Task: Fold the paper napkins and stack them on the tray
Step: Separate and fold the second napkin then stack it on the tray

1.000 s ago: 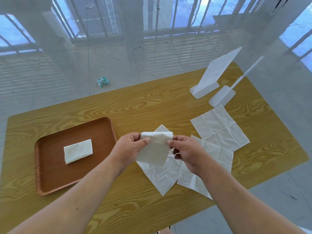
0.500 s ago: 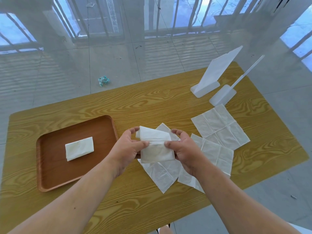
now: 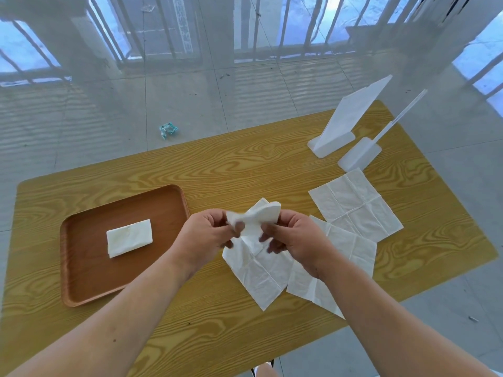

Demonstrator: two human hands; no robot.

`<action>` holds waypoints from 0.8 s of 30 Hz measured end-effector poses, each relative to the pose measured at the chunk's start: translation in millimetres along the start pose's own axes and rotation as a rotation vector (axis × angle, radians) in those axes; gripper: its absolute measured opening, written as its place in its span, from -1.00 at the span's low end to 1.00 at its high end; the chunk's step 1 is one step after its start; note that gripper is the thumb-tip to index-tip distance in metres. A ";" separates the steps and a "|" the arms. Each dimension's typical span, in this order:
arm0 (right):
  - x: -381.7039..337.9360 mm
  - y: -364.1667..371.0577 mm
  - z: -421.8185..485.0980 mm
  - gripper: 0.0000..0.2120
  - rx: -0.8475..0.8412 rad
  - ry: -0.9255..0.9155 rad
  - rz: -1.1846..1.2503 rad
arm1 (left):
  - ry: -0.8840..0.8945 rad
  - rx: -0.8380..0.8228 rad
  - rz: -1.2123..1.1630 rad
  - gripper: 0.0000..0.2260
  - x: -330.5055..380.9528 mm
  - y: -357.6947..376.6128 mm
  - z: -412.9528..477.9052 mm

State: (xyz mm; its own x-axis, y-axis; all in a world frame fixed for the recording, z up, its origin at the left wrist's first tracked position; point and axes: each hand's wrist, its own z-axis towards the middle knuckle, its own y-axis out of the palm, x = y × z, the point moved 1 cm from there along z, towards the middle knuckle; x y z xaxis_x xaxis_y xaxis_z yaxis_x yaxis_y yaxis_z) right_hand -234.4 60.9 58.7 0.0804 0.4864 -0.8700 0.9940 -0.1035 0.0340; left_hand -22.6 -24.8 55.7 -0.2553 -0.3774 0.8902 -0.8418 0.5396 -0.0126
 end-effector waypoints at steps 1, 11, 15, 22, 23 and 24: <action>-1.0 0.3 -0.1 -0.89 0.031 -0.013 -0.062 | 0.011 0.004 -0.012 -0.87 1.3 -0.1 -0.3; 17.6 6.8 13.1 -0.77 0.129 0.111 0.060 | -0.259 -0.076 -0.058 -0.32 -20.7 6.1 -0.1; 33.5 9.1 21.6 -0.75 0.209 0.279 0.272 | -0.404 -0.140 -0.005 -0.63 -49.0 7.5 -6.3; 63.4 15.9 3.9 -0.21 0.190 0.362 -0.077 | -0.489 0.105 0.001 -0.75 -75.5 15.7 -11.3; 66.8 17.9 -3.4 -0.16 0.168 0.331 -0.075 | -0.491 0.120 -0.008 -0.71 -76.2 17.2 -11.8; 70.5 19.8 -10.7 -0.14 0.135 0.306 -0.056 | -0.496 0.133 -0.021 -0.68 -76.5 18.2 -12.5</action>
State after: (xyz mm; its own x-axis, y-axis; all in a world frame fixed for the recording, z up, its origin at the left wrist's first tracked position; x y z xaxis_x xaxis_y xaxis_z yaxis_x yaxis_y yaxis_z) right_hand -208.3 102.4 3.3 0.0643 0.7305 -0.6799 0.9805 -0.1729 -0.0930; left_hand -12.4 23.2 -6.9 -0.4055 -0.7159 0.5683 -0.8942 0.4398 -0.0839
